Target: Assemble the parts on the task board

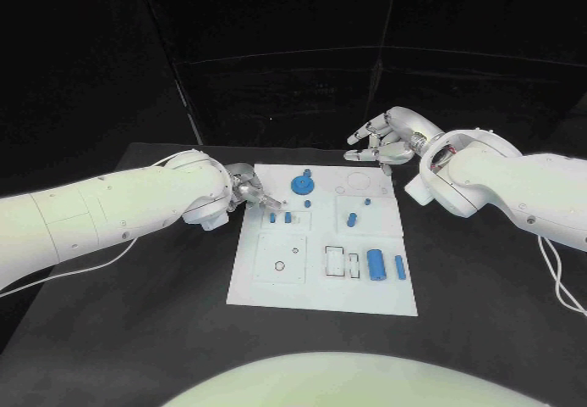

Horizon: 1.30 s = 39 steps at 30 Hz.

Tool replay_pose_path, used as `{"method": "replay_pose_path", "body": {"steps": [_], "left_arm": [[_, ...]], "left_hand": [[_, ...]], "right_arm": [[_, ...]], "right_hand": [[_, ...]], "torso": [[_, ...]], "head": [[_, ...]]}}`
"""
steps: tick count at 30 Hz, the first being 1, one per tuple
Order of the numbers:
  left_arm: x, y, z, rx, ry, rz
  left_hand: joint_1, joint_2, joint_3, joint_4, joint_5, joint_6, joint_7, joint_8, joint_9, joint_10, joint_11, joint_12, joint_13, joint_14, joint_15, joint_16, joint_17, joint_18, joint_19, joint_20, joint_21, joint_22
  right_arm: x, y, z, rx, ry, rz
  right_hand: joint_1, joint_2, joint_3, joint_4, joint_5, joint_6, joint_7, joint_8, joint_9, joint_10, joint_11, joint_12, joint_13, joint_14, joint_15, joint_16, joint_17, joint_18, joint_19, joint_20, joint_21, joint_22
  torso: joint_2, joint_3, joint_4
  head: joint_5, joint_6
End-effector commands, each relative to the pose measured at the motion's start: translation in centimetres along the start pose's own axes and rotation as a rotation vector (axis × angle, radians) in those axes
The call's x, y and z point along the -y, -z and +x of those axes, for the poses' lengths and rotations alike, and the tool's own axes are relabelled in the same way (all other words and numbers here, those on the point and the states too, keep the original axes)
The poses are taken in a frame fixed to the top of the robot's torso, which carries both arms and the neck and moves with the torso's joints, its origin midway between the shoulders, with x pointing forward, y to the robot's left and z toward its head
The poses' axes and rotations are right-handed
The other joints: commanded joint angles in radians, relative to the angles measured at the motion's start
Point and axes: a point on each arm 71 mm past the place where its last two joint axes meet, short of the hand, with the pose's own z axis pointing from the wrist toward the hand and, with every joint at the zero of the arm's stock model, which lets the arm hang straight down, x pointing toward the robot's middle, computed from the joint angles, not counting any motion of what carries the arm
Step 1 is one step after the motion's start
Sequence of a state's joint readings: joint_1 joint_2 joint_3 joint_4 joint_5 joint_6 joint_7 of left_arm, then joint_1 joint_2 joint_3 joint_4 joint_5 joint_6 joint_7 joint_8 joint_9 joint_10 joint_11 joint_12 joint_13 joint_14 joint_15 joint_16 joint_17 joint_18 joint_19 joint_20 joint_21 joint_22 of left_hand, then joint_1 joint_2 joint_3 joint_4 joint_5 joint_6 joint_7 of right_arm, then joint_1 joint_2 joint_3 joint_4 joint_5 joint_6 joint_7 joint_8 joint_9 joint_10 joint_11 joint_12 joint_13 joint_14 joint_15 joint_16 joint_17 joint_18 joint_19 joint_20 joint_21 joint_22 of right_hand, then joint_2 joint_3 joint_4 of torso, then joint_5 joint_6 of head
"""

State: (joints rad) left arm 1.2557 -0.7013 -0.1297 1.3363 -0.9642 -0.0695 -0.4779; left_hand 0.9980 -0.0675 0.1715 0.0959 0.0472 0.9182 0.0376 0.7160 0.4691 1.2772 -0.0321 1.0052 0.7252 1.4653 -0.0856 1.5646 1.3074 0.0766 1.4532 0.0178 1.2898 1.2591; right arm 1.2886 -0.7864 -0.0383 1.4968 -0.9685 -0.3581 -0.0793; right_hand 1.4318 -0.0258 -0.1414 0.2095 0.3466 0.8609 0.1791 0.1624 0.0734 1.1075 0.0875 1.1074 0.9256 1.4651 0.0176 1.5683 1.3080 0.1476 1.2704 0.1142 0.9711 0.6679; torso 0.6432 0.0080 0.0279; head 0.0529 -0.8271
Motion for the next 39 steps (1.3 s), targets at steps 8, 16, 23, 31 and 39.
{"method": "replay_pose_path", "body": {"steps": [8,16,23,31,39], "left_arm": [[0.2,0.3,-0.7,0.036,0.136,0.095],[2.4,0.1,-1.3,0.091,0.199,0.329],[4.8,-0.1,-1.4,0.188,0.056,0.559],[6.3,-0.7,-0.5,0.217,-0.169,0.639],[6.9,-2.0,0.2,0.202,-0.264,0.619]], "left_hand": [[0.048,0.028,-0.052,0.007,0.003,-0.022,0.007,-0.019,-0.012,-0.026,0.005,-0.023,-0.029,0.105,0.0,0.005,0.261,0.007,-0.016,0.005,-0.033,-0.032],[0.267,0.059,-0.048,-0.083,0.005,-0.148,0.082,-0.124,-0.085,-0.282,0.073,-0.209,-0.195,-0.076,0.056,-0.281,-0.164,0.099,-0.285,0.051,-0.525,-0.493],[0.417,0.041,0.055,-0.202,0.004,-0.108,0.114,-0.306,-0.224,-0.377,0.116,-0.449,-0.389,-0.245,0.088,-0.587,-0.512,0.106,-0.323,0.084,-0.655,-0.583],[0.377,0.009,0.07,-0.224,0.003,-0.066,0.121,-0.408,-0.301,-0.369,0.13,-0.558,-0.505,-0.154,0.099,-0.474,-0.412,0.106,-0.266,0.094,-0.66,-0.598],[0.36,0.003,0.075,-0.238,0.002,-0.02,0.119,-0.464,-0.342,-0.346,0.131,-0.622,-0.585,-0.041,0.097,-0.287,-0.221,0.105,-0.184,0.093,-0.619,-0.579]], "right_arm": [[-0.1,0.0,-0.1,-0.004,-0.001,-0.008],[-0.1,-0.1,0.0,-0.002,-0.003,-0.008],[-0.2,-0.2,0.1,-0.003,-0.006,-0.01],[-0.2,-0.3,0.1,-0.003,-0.007,-0.011],[-0.2,-0.4,0.2,-0.003,-0.007,-0.012]], "right_hand": [[0.004,-0.002,-0.004,0.008,0.004,-0.009,-0.002,0.004,-0.001,-0.007,0.004,0.003,-0.001,0.106,-0.002,0.002,0.263,0.01,0.005,-0.001,-0.004,-0.001],[0.005,-0.001,-0.004,0.008,0.004,-0.009,-0.002,0.004,-0.001,-0.007,0.004,0.003,-0.001,0.106,-0.002,0.002,0.263,0.01,0.005,-0.001,-0.005,-0.001],[0.006,0.0,-0.004,0.008,0.005,-0.009,-0.002,0.005,-0.001,-0.008,0.003,0.002,-0.003,0.106,-0.002,0.002,0.263,0.01,0.005,-0.001,-0.005,-0.002],[0.008,0.001,-0.003,0.008,0.006,-0.009,-0.002,0.005,-0.001,-0.009,0.003,0.002,-0.004,0.106,-0.002,0.002,0.263,0.01,0.005,-0.001,-0.006,-0.003],[0.009,0.003,-0.002,0.009,0.006,-0.009,-0.002,0.005,-0.001,-0.009,0.003,0.002,-0.005,0.106,-0.002,0.002,0.263,0.01,0.005,-0.001,-0.006,-0.002]], "torso": [[0.0,0.001,0.0007],[-0.001,0.0015,-0.0003],[0.001,0.0001,-0.0012],[0.001,-0.0001,-0.0006],[0.001,-0.0011,-0.0007]], "head": [[-0.003,0.005],[-0.005,0.011],[-0.009,0.019],[-0.012,0.022],[-0.013,0.022]]}}
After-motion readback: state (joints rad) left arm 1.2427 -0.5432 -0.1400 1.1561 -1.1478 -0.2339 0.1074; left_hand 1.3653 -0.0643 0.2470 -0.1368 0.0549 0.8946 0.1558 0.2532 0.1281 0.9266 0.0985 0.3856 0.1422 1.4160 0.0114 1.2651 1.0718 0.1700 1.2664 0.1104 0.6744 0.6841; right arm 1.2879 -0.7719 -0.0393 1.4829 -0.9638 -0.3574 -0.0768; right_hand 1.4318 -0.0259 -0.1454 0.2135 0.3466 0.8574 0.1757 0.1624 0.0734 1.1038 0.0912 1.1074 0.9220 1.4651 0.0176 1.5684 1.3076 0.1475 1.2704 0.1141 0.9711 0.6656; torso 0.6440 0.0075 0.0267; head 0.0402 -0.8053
